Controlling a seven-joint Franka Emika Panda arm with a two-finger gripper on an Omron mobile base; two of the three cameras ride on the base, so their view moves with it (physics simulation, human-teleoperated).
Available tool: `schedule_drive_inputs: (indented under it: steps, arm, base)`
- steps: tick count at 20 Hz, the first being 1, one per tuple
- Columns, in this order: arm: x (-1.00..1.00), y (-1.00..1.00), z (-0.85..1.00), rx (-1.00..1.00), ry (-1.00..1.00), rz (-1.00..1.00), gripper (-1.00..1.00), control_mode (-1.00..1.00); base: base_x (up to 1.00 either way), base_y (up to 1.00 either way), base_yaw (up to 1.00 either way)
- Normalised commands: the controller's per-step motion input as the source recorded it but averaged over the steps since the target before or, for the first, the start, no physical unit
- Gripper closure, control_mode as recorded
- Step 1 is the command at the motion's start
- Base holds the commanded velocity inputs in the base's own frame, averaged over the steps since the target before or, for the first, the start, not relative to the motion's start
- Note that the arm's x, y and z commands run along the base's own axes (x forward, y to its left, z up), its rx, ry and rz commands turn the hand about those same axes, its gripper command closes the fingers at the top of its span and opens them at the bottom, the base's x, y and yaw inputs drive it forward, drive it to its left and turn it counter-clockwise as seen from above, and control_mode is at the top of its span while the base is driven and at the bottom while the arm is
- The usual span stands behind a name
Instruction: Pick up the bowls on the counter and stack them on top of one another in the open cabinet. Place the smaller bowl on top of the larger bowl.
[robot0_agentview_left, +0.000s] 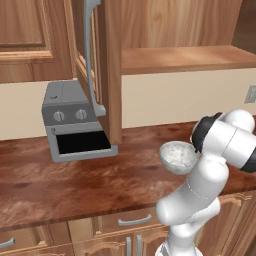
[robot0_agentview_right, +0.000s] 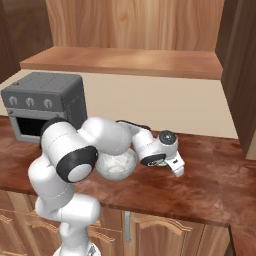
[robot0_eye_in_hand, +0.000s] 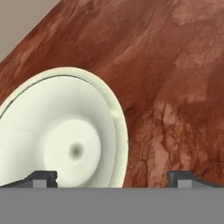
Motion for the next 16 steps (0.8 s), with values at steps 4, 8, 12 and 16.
schedule_drive_inputs:
  steps: [4,8,12,16]
  arm:
    - [0.09,0.00,-0.10,0.01,0.00,0.00,-1.00,-1.00]
    - [0.21,0.00,-0.21,0.00,0.00,0.00,-1.00,-1.00]
    - [0.31,0.06,-0.18,0.00,0.00,-0.03,-1.00,-1.00]
    - [0.24,0.02,-0.28,0.00,0.00,-0.02,-1.00,-1.00]
  base:
    - [0.00,0.00,0.00]
    - [0.00,0.00,0.00]
    - [0.00,0.00,0.00]
    - [0.00,0.00,0.00]
